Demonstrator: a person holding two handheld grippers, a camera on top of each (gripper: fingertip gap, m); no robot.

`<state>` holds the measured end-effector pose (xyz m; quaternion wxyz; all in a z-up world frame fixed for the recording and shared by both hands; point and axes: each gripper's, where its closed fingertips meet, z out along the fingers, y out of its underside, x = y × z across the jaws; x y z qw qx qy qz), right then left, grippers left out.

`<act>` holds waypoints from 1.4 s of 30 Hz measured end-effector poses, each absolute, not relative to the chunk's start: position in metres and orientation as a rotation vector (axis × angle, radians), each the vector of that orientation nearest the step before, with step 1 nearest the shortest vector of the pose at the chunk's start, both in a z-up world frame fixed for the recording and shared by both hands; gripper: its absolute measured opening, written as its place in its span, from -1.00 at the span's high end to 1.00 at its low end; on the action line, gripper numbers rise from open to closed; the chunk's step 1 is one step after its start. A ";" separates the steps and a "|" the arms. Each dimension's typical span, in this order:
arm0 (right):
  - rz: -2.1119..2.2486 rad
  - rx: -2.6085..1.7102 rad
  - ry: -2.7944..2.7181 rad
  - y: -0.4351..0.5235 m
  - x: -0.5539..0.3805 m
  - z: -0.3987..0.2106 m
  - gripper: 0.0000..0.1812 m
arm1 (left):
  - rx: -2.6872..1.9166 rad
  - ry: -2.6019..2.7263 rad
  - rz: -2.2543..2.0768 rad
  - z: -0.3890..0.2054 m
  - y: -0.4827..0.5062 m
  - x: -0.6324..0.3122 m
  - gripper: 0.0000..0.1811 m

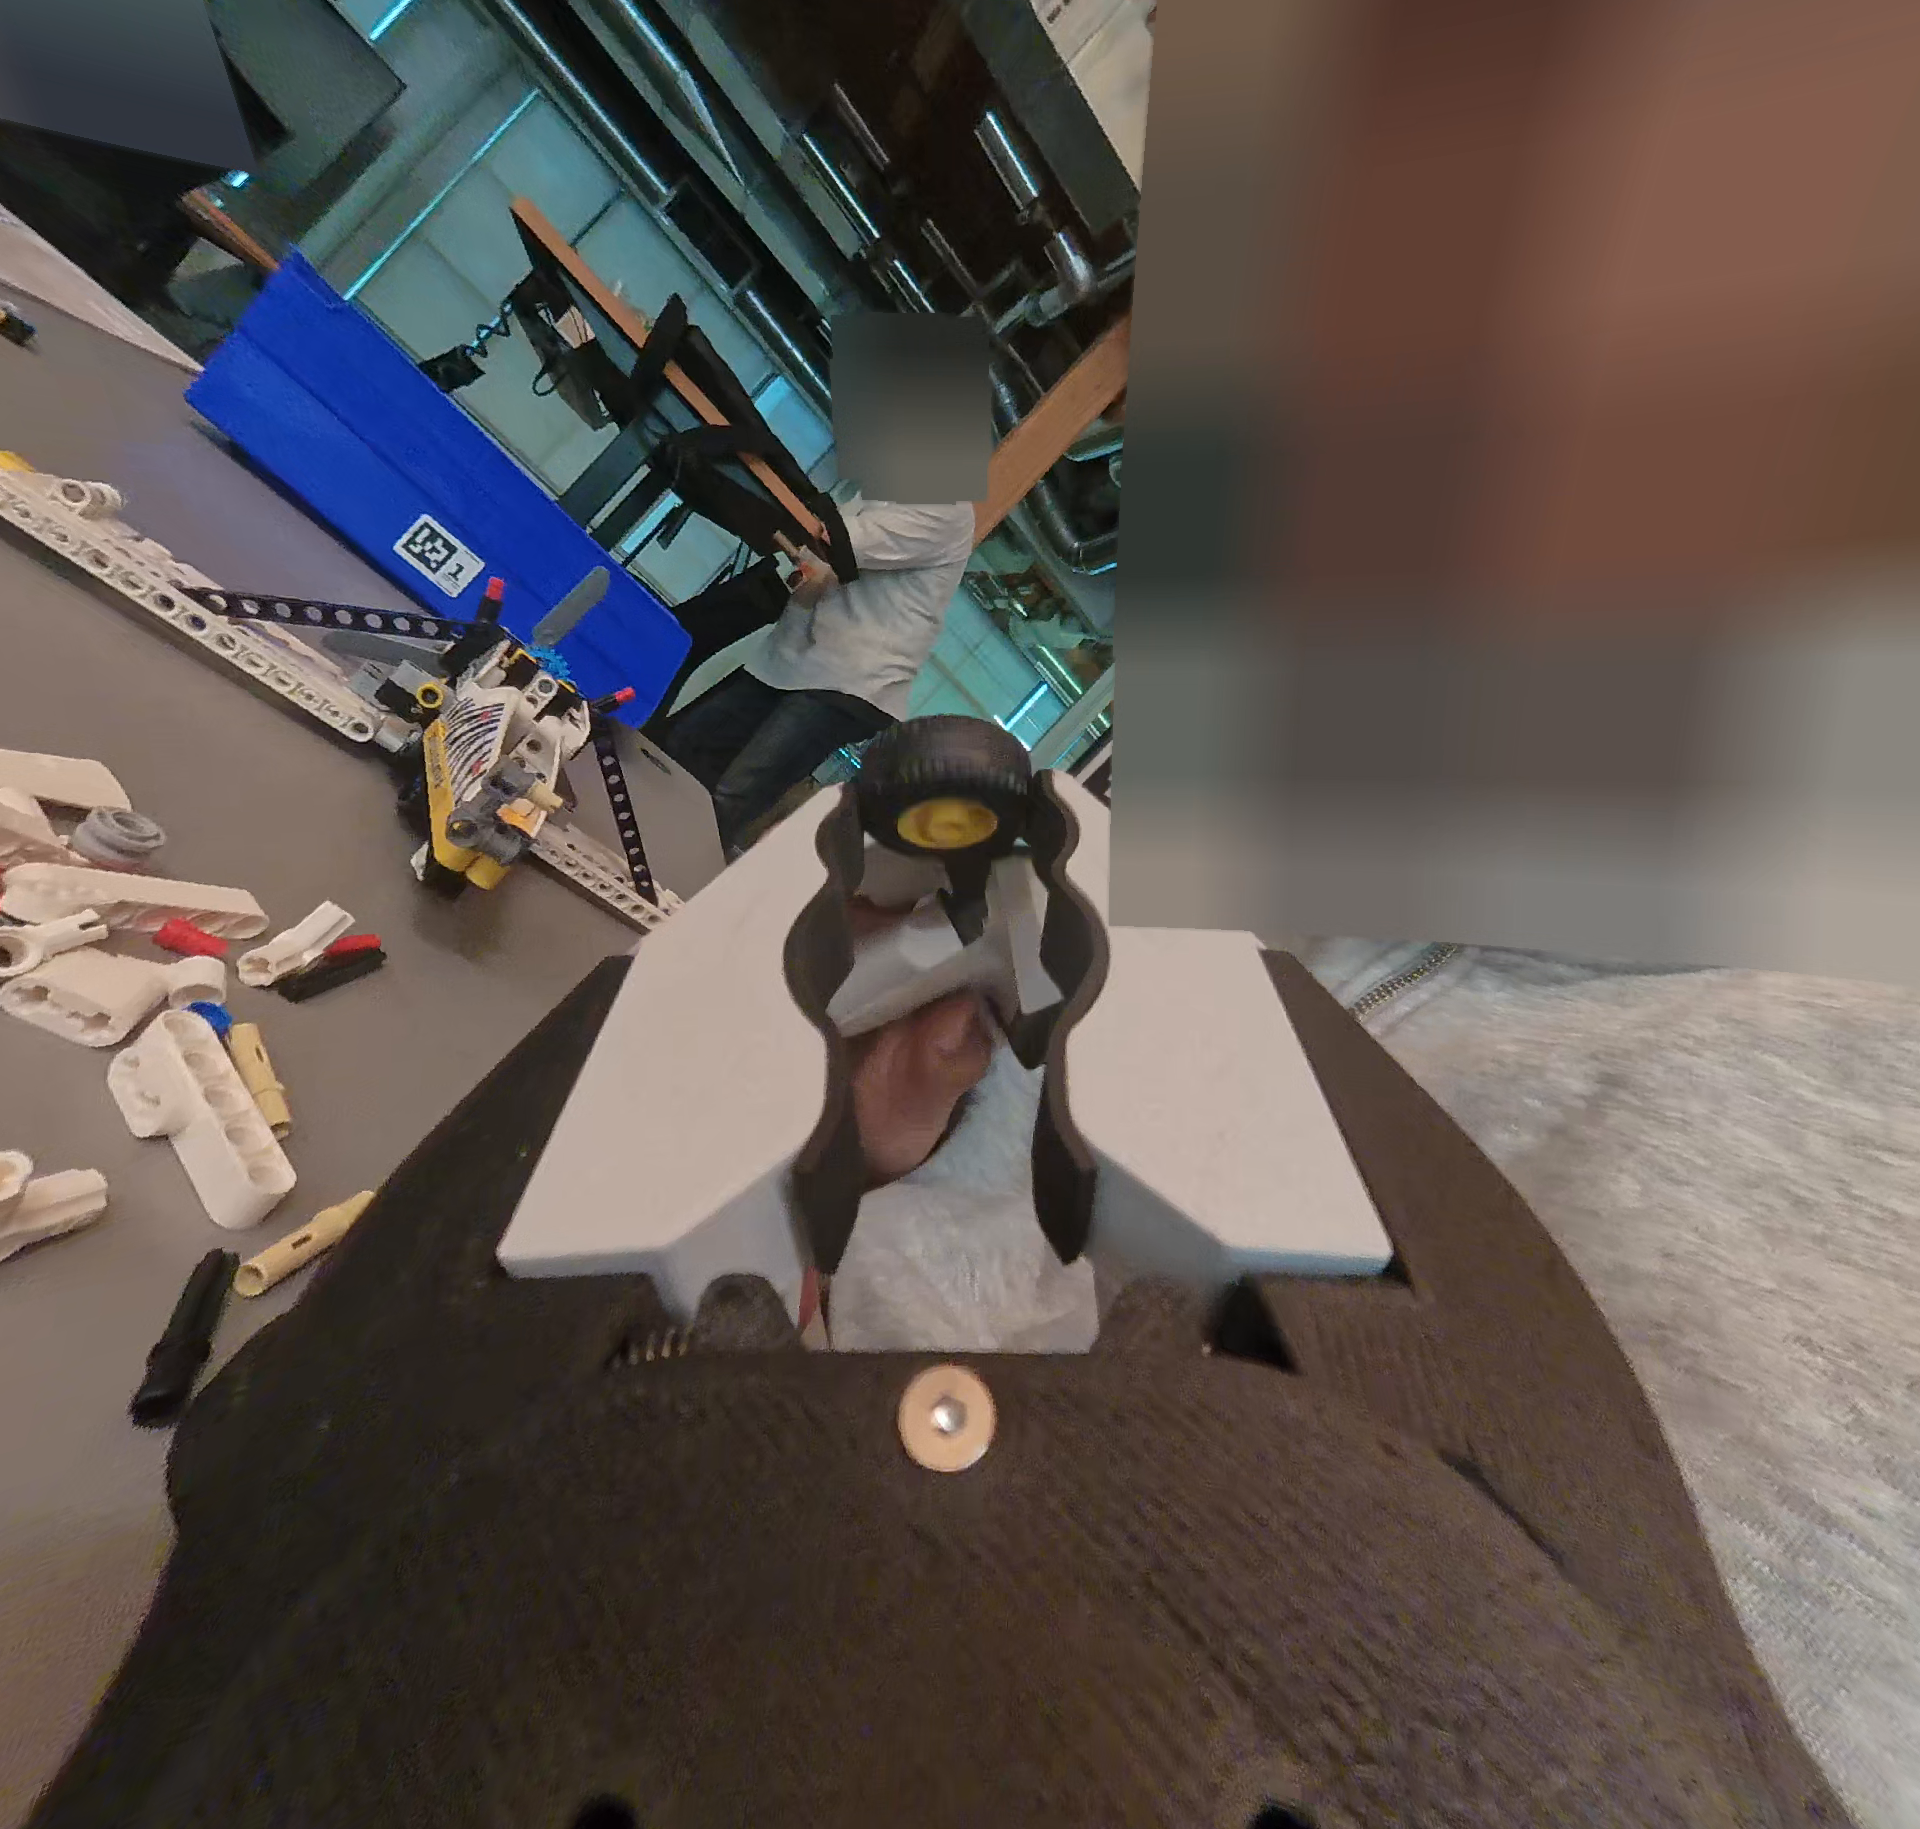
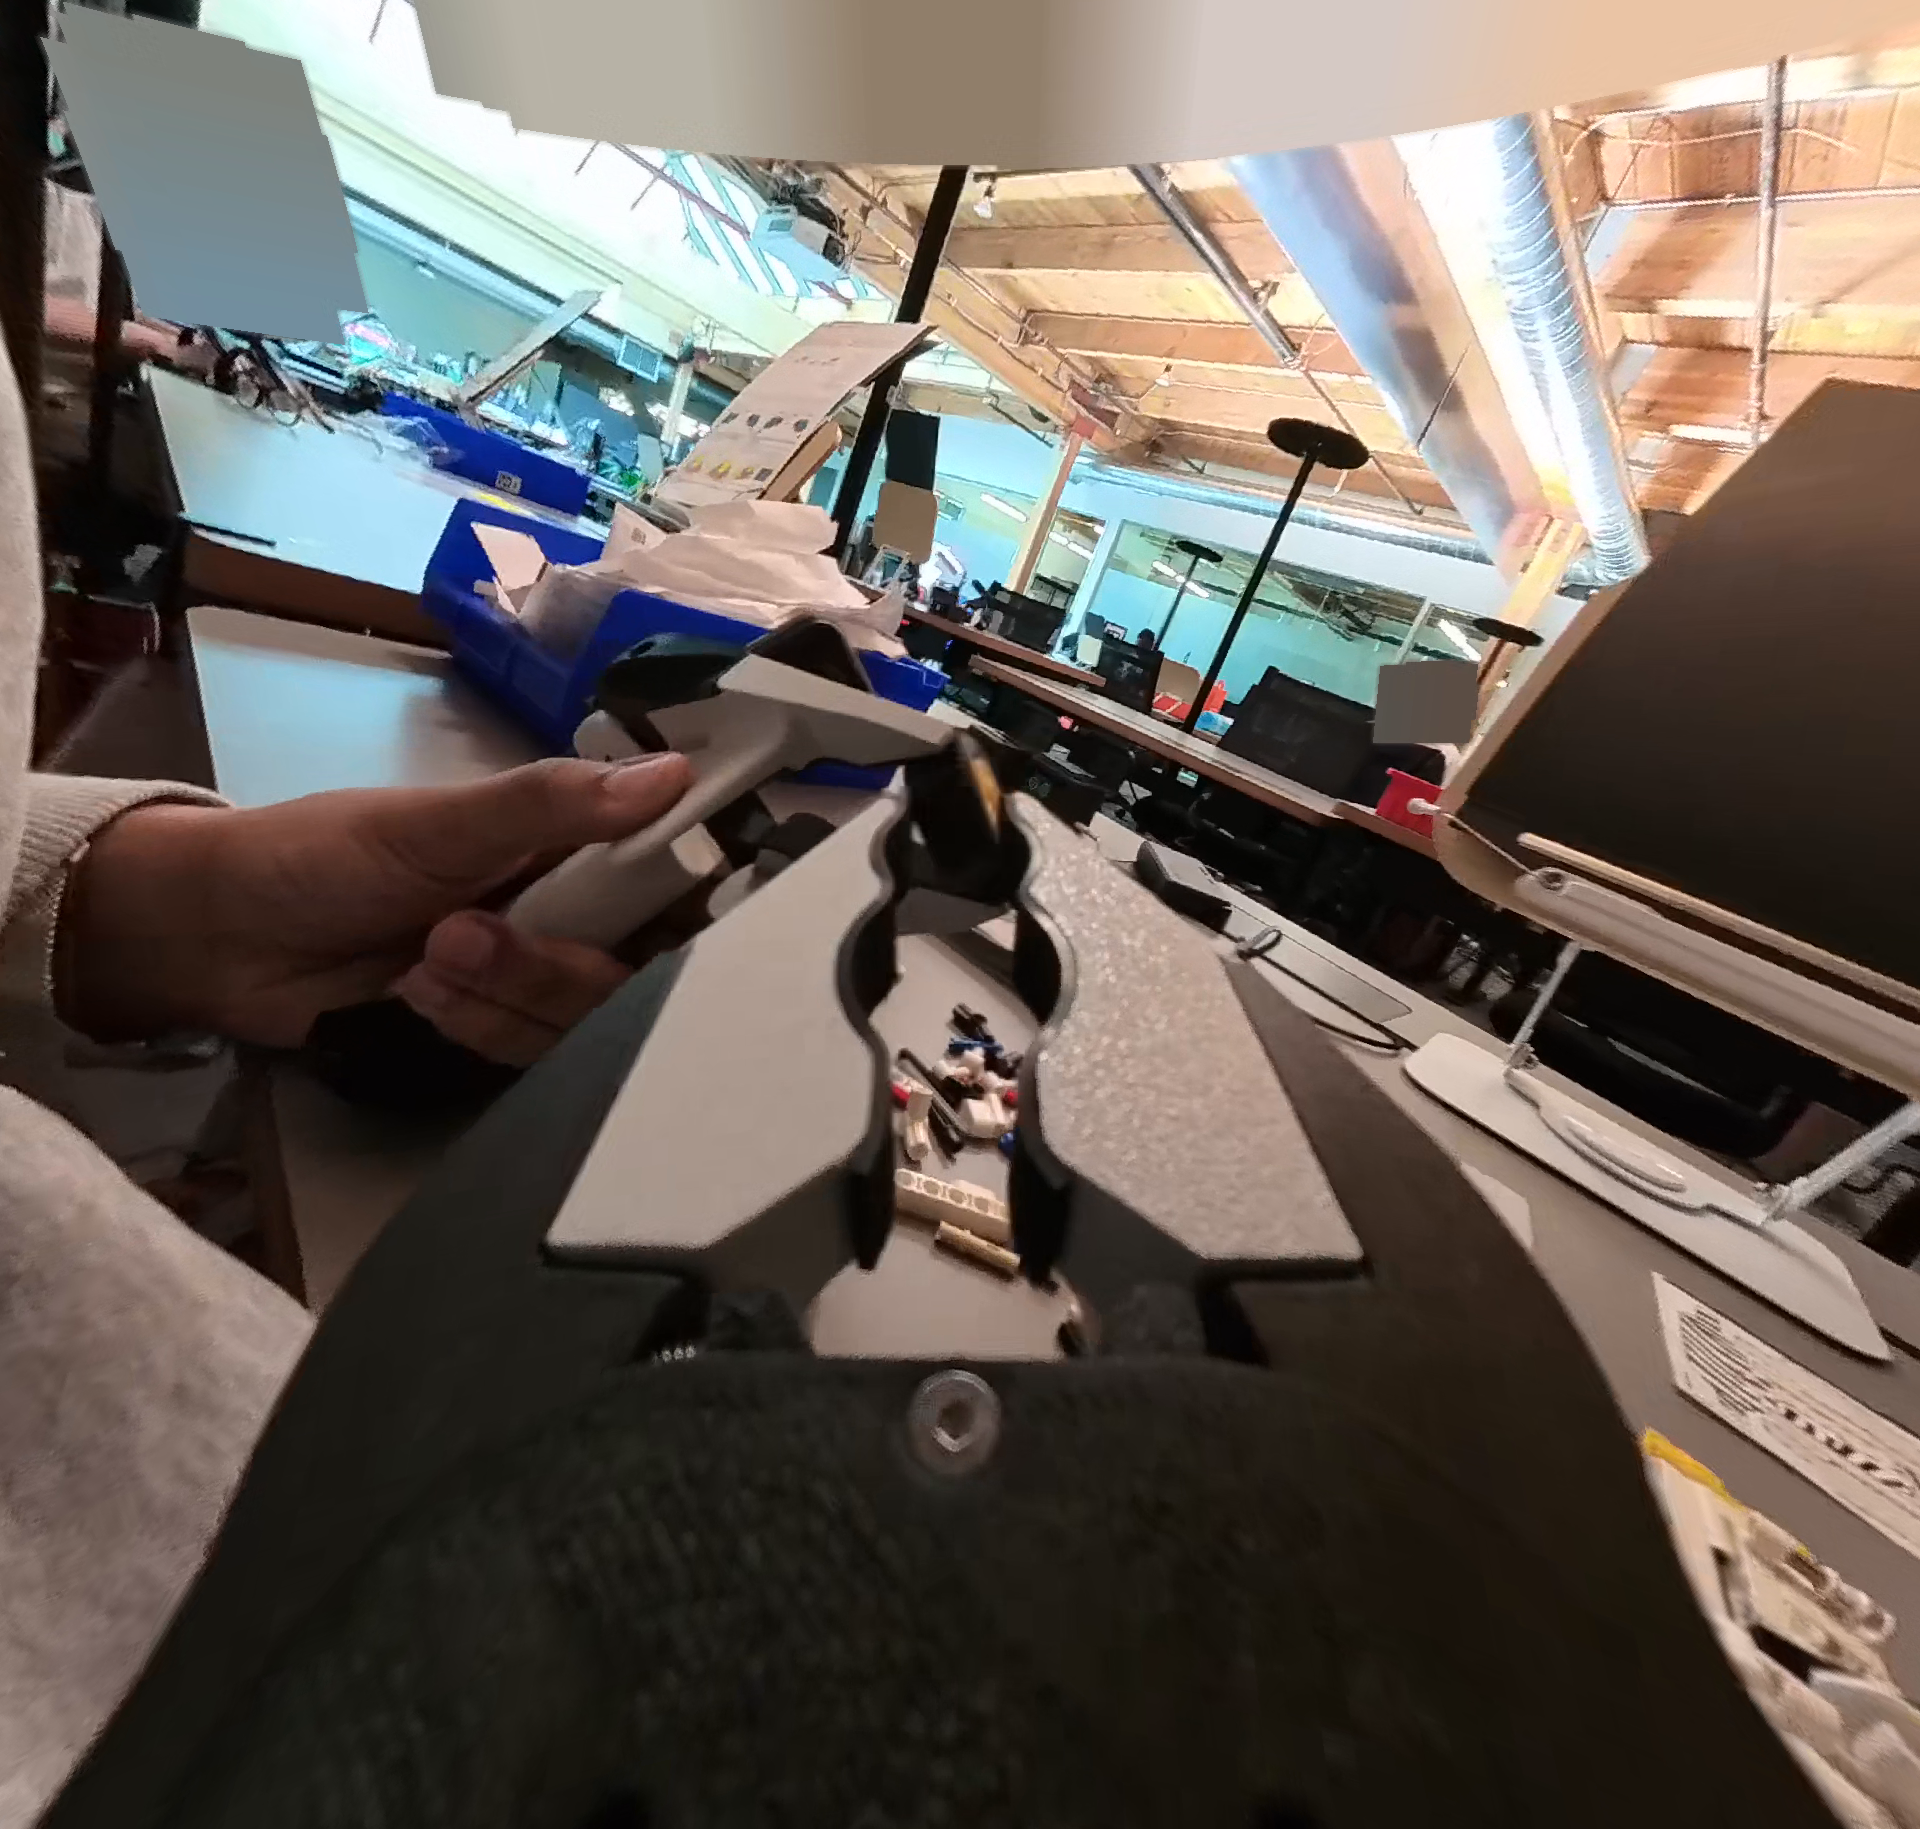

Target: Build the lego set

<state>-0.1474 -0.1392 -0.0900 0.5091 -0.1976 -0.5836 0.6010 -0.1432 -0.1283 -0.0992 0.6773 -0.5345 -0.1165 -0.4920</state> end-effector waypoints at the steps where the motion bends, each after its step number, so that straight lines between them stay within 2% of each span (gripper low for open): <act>1: 1.452 -0.484 -1.386 -0.136 -0.147 -0.088 0.94 | -1.194 -0.266 -1.107 -0.099 -0.129 -0.145 0.67; 3: 1.464 -0.496 -1.362 -0.131 -0.145 -0.086 1.00 | -1.164 -0.261 -1.124 -0.096 -0.132 -0.146 0.67; 9: 1.428 -0.491 -1.394 -0.129 -0.145 -0.090 0.98 | -1.212 -0.241 -1.119 -0.099 -0.129 -0.139 0.67; 18: 1.264 -0.315 -1.454 -0.142 -0.138 -0.096 0.72 | -1.182 -0.144 -1.133 -0.090 -0.134 -0.129 0.69; 22: 1.244 -0.292 -1.417 -0.140 -0.134 -0.093 0.69 | -1.325 -0.031 -1.045 -0.099 -0.125 -0.106 0.68; 32: 1.238 -0.332 -1.365 -0.132 -0.134 -0.088 0.64 | -1.291 -0.018 -0.989 -0.094 -0.129 -0.109 0.68; 39: 1.263 -0.296 -1.377 -0.137 -0.127 -0.087 0.70 | -1.297 -0.062 -0.991 -0.097 -0.127 -0.115 0.68; 42: 1.236 -0.254 -1.428 -0.140 -0.127 -0.091 0.83 | -1.295 -0.089 -1.027 -0.098 -0.127 -0.117 0.67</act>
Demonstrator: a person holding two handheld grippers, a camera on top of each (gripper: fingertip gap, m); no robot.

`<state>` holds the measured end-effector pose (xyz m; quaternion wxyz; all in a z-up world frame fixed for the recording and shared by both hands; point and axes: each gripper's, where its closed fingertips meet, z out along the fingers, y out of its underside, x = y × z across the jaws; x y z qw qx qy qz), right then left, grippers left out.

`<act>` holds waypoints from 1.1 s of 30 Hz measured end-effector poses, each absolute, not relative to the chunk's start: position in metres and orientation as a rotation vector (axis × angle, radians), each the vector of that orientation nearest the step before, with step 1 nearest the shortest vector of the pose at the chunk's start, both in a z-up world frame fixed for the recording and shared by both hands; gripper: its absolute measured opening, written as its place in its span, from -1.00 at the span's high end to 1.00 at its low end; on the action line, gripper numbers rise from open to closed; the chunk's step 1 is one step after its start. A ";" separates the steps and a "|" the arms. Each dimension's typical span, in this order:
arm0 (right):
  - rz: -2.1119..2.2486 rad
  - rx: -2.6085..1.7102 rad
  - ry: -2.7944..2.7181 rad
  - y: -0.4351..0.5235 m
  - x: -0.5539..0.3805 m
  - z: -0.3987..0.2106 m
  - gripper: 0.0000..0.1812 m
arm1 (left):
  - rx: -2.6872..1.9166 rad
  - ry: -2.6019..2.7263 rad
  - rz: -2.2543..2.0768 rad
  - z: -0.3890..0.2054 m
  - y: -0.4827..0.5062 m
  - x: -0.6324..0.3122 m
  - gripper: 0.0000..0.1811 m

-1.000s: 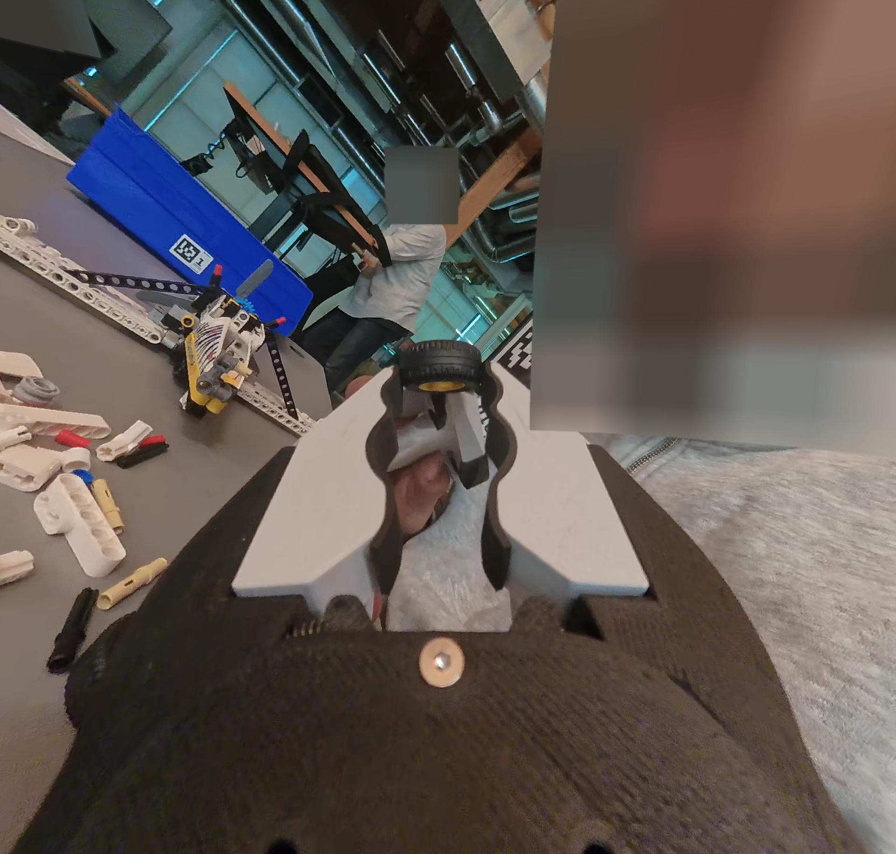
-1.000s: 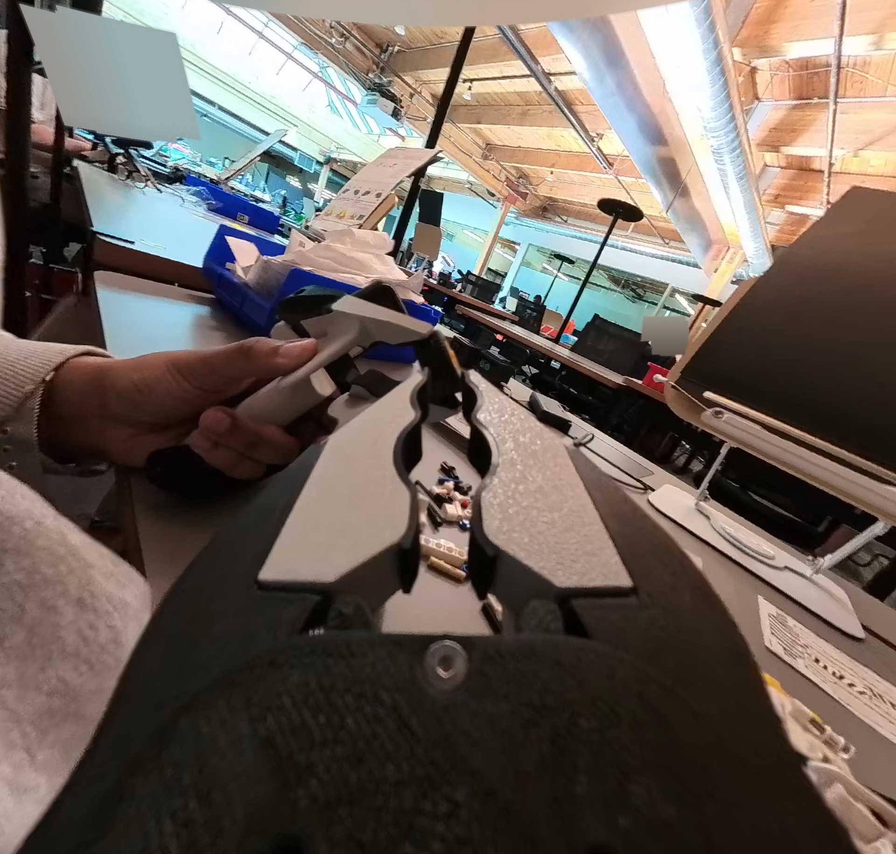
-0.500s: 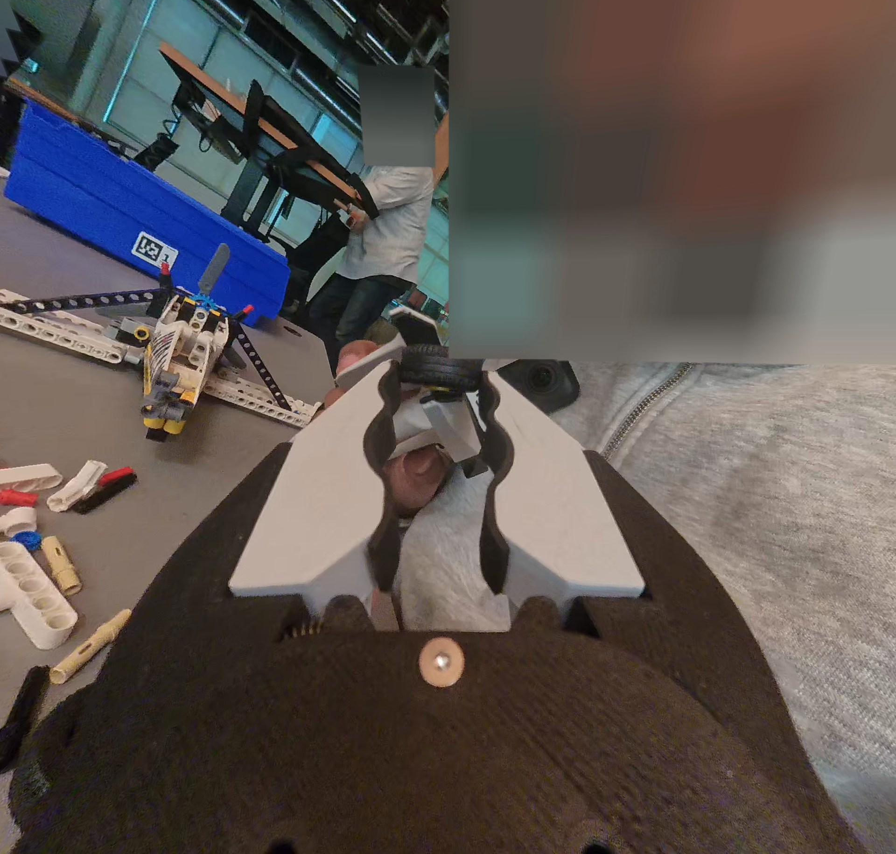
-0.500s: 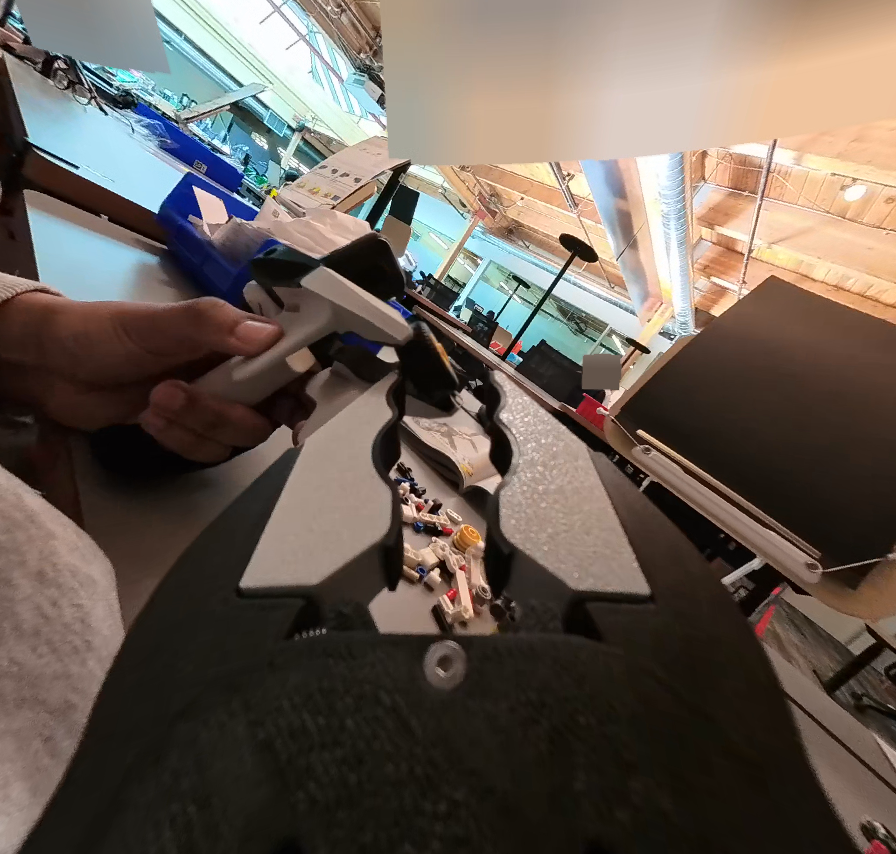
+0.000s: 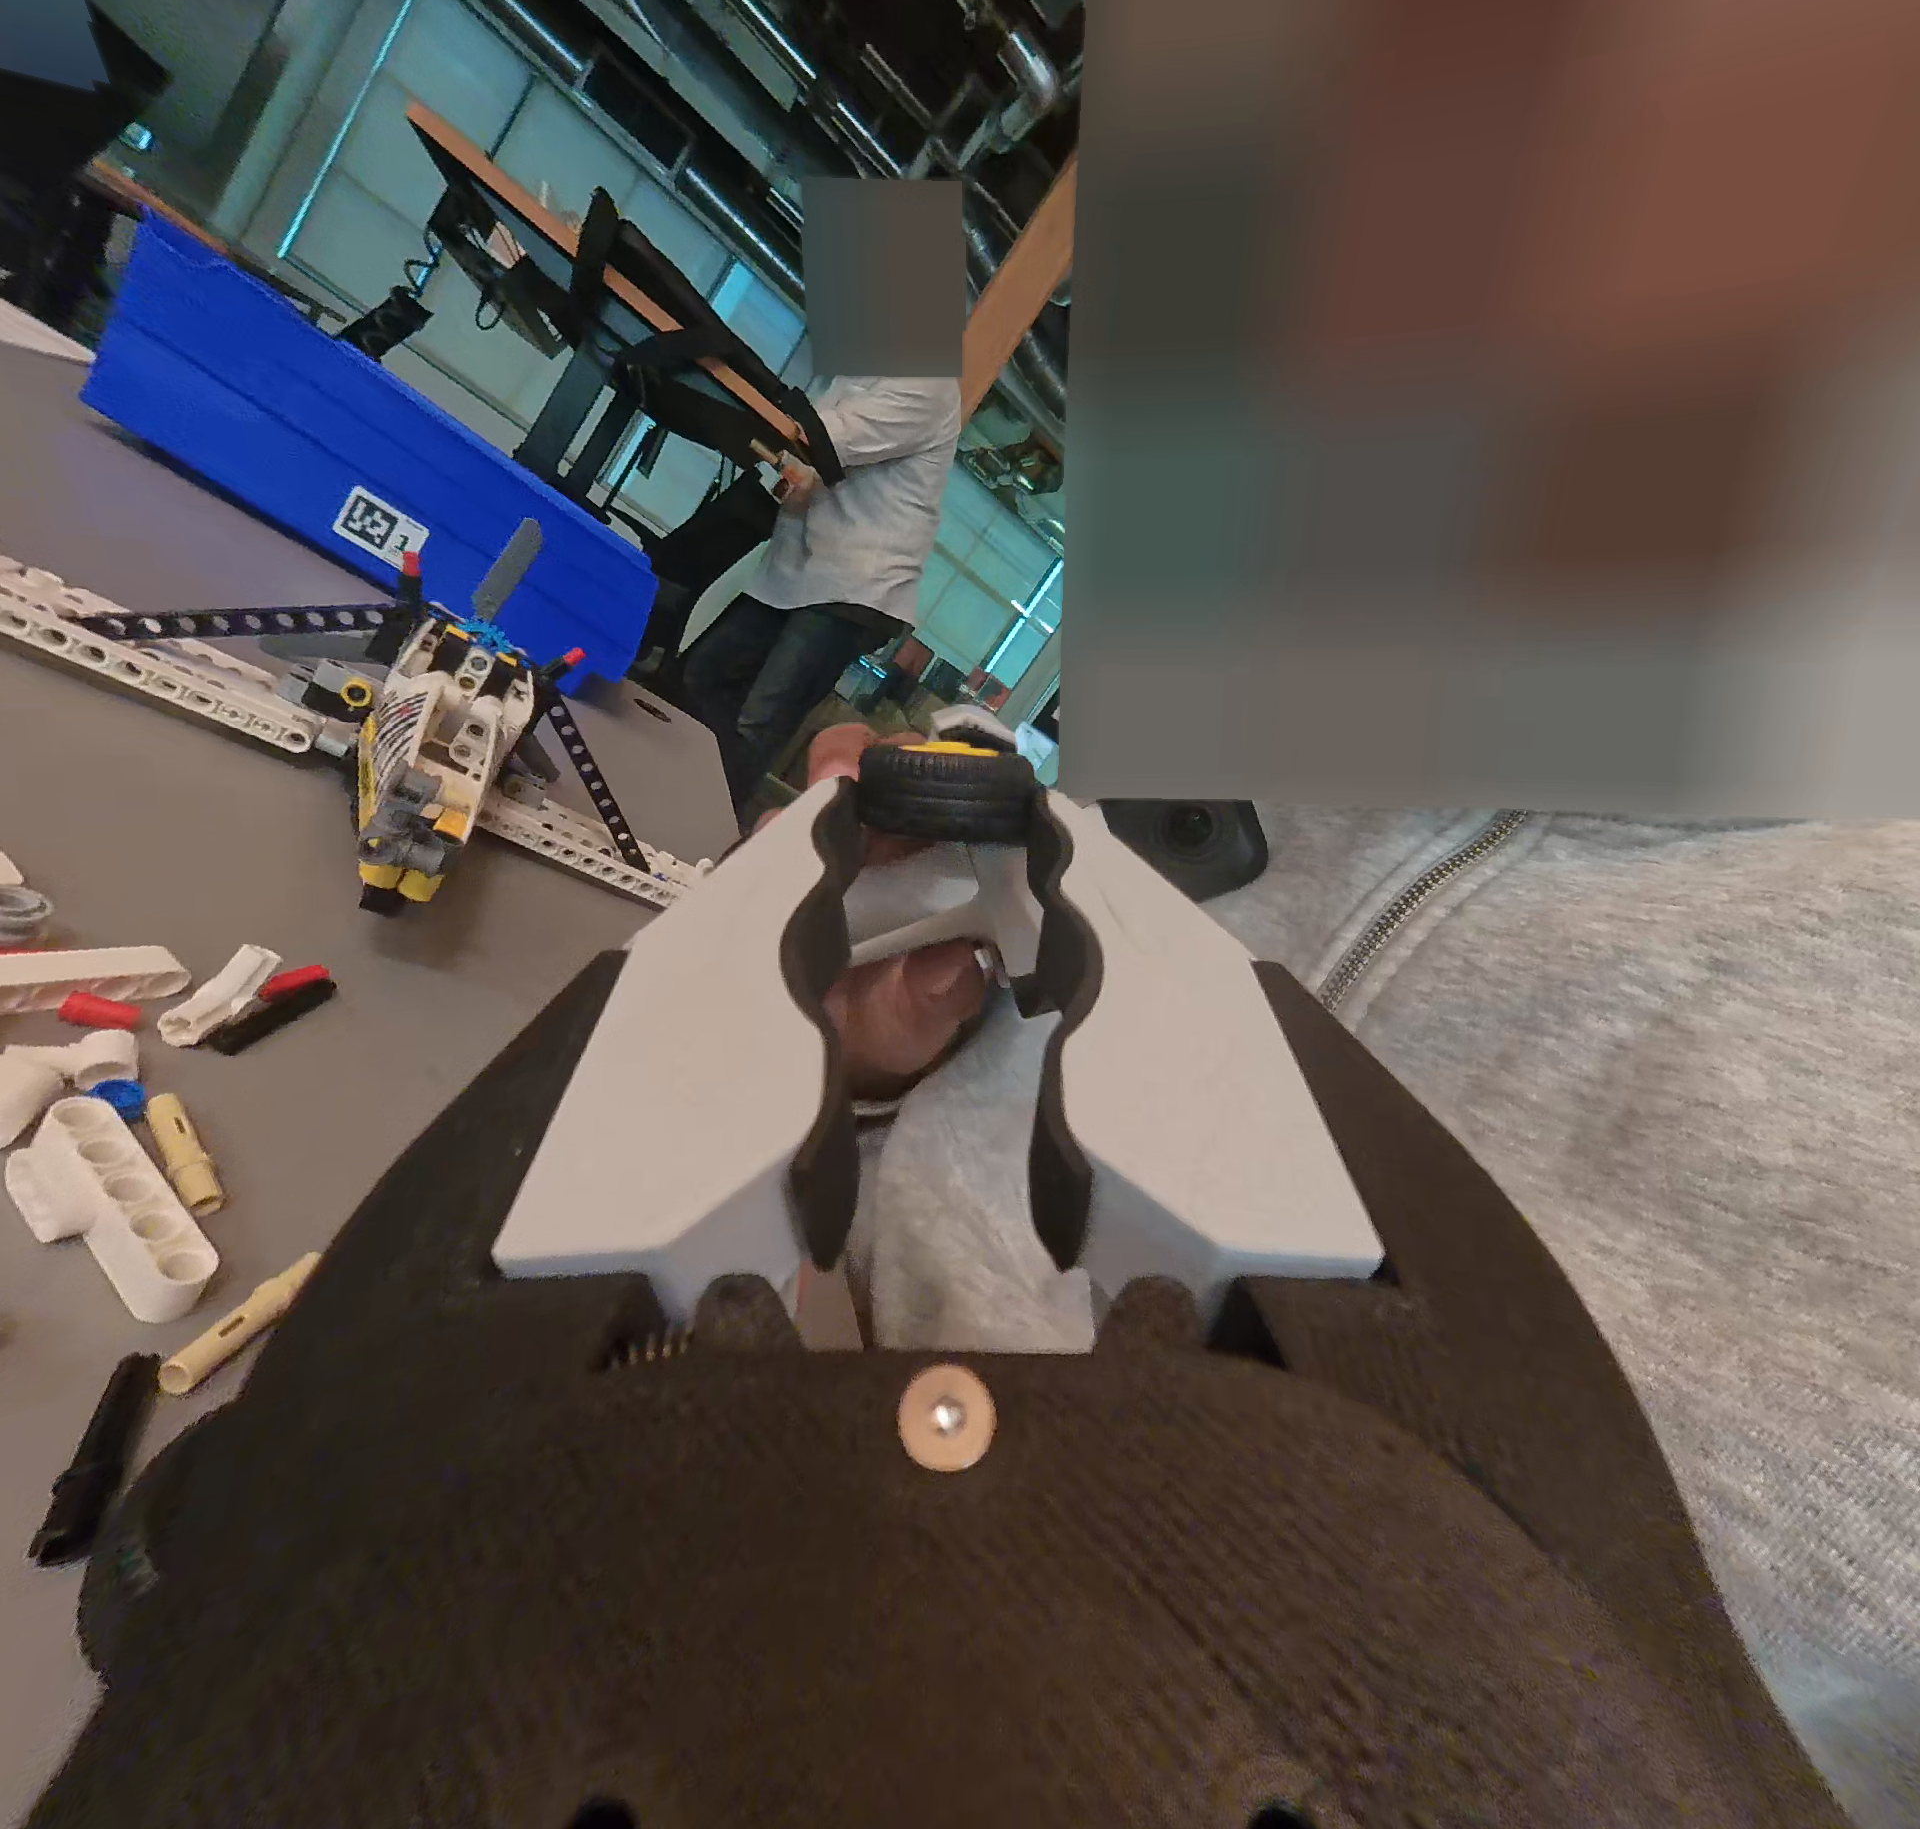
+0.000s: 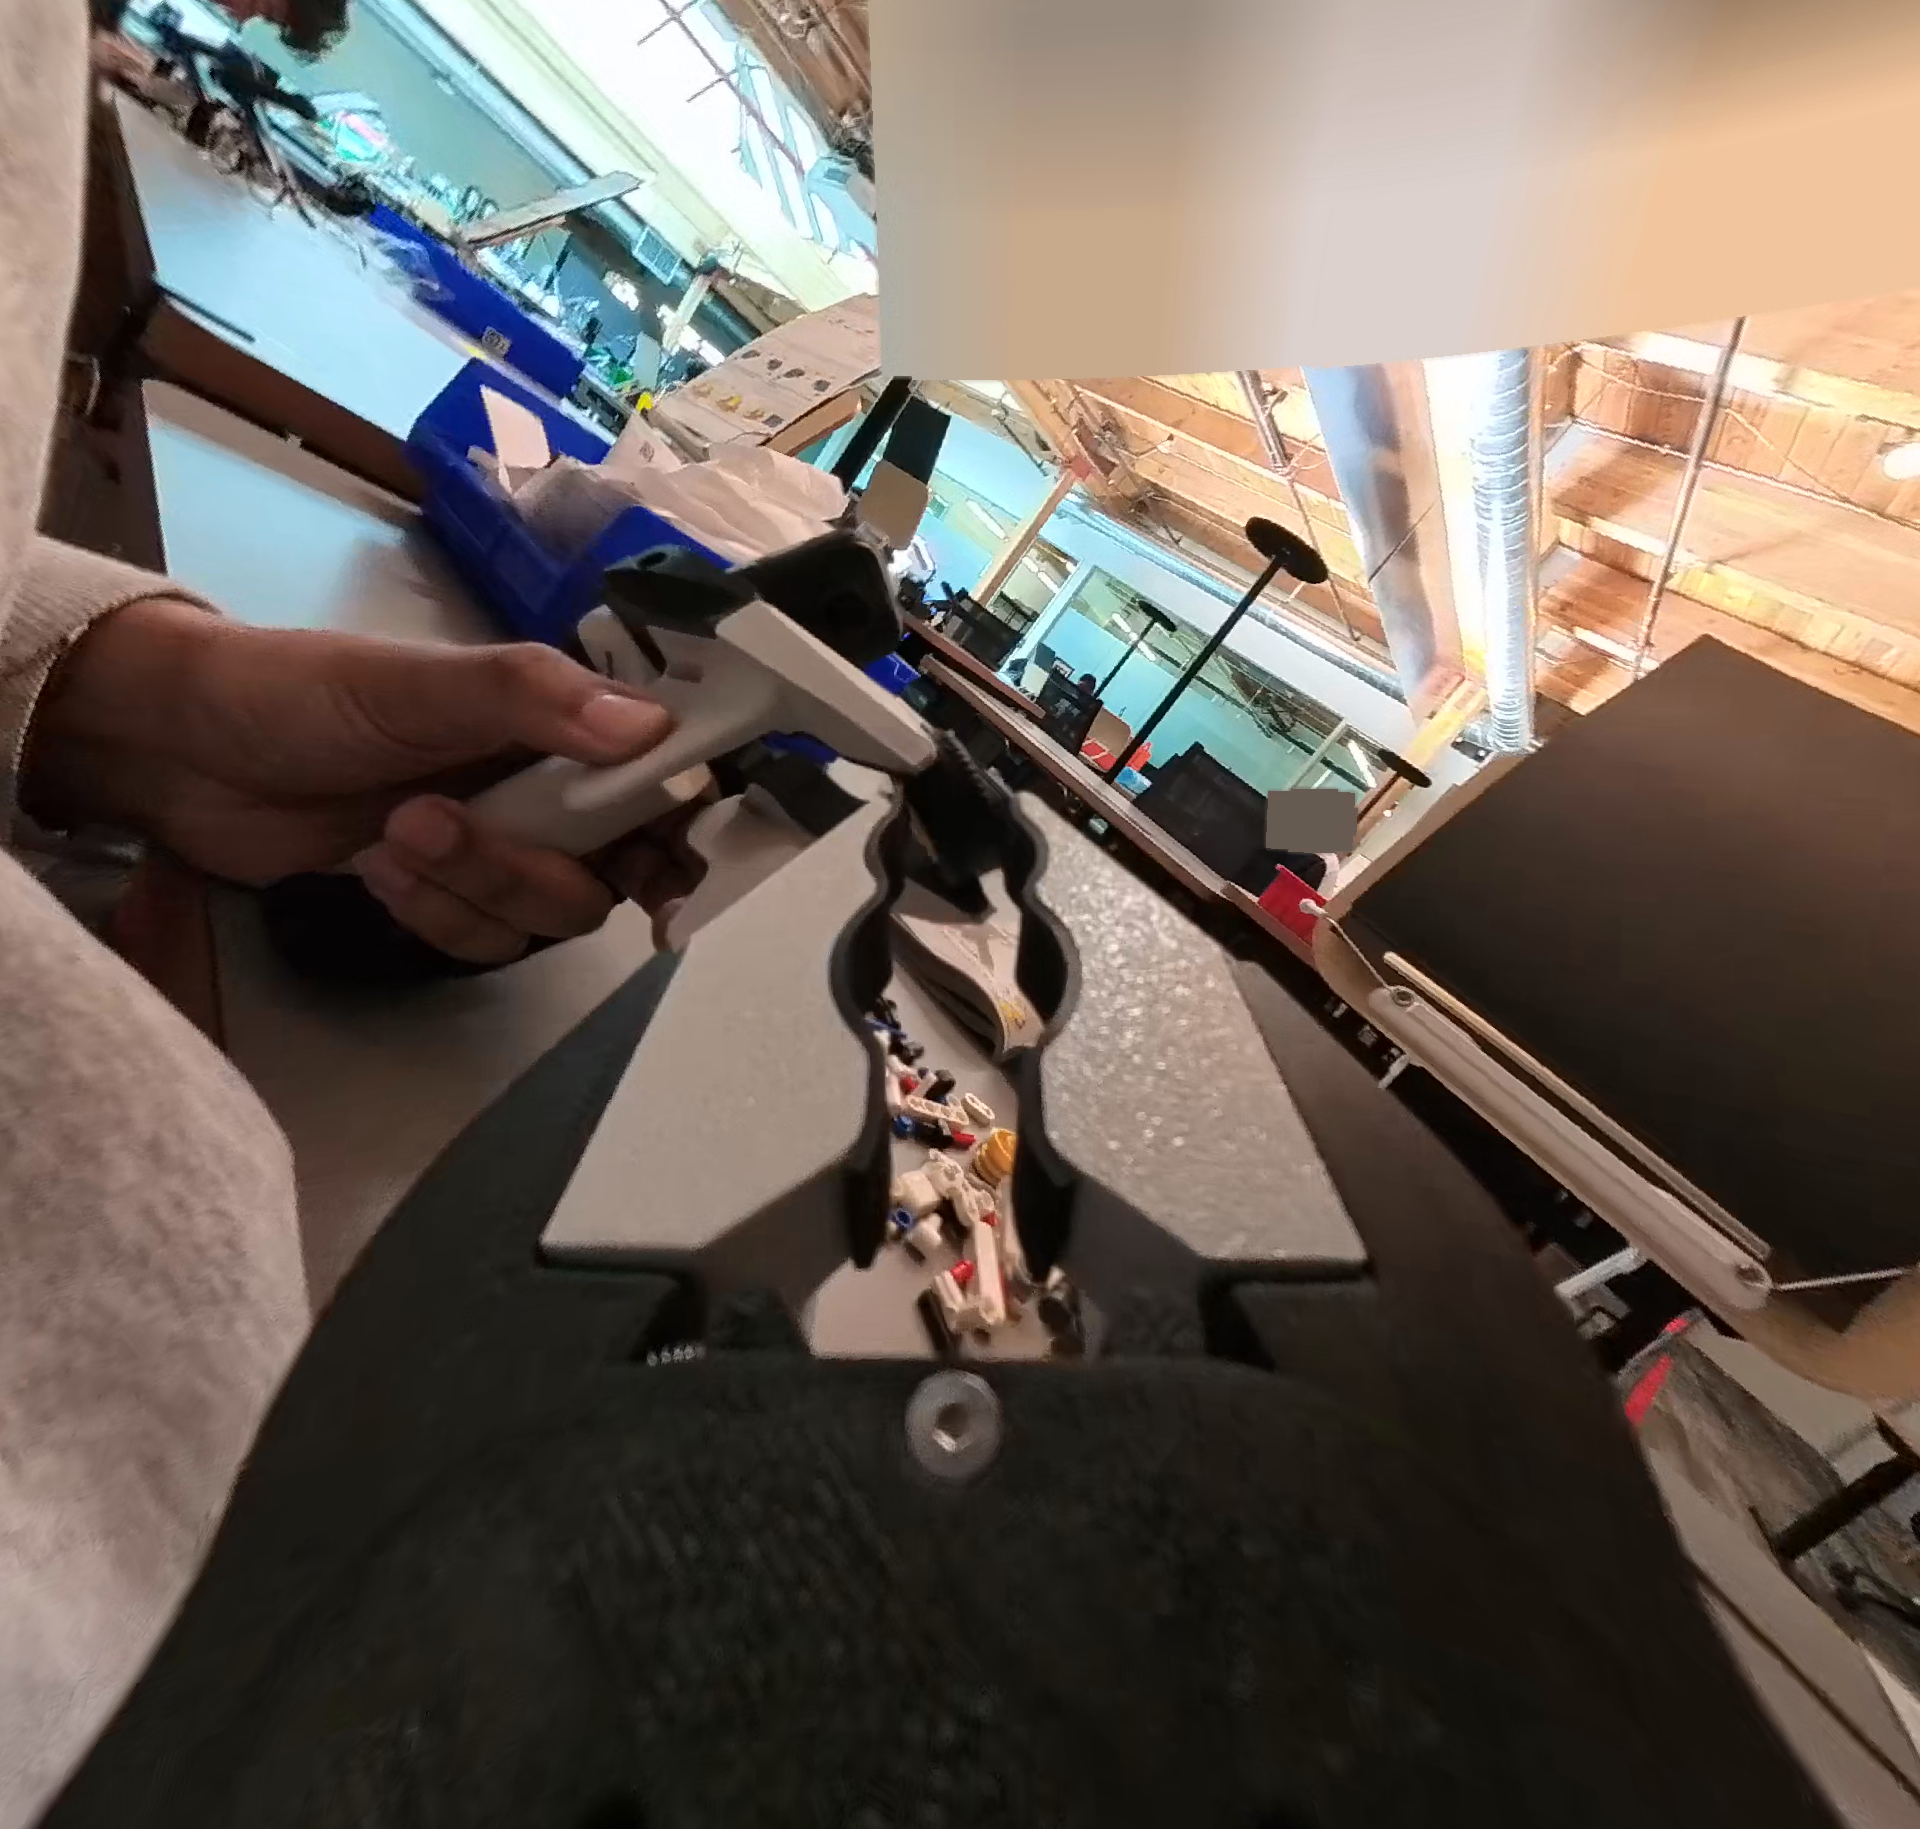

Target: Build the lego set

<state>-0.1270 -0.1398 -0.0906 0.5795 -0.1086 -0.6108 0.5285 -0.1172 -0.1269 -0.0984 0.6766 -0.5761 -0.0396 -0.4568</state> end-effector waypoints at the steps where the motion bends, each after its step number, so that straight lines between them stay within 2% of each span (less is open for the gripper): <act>1: 1.221 -0.240 -1.447 -0.140 -0.127 -0.091 0.84 | -1.294 -0.095 -1.041 -0.099 -0.127 -0.118 0.67; 8: 1.267 -0.404 -1.646 -0.116 -0.133 -0.093 0.86 | -1.273 -0.208 -0.964 -0.101 -0.123 -0.139 0.59; 15: 1.476 -0.875 -2.054 -0.063 -0.141 -0.122 0.86 | -1.634 -0.163 -0.669 -0.126 -0.086 -0.134 0.27; 21: 1.445 -1.089 -2.266 -0.053 -0.150 -0.146 0.86 | -1.882 -0.146 -0.535 -0.152 -0.054 -0.148 0.23; 33: 1.803 -1.431 -2.112 -0.044 -0.159 -0.140 0.87 | -1.783 -0.173 -0.625 -0.151 -0.052 -0.150 0.31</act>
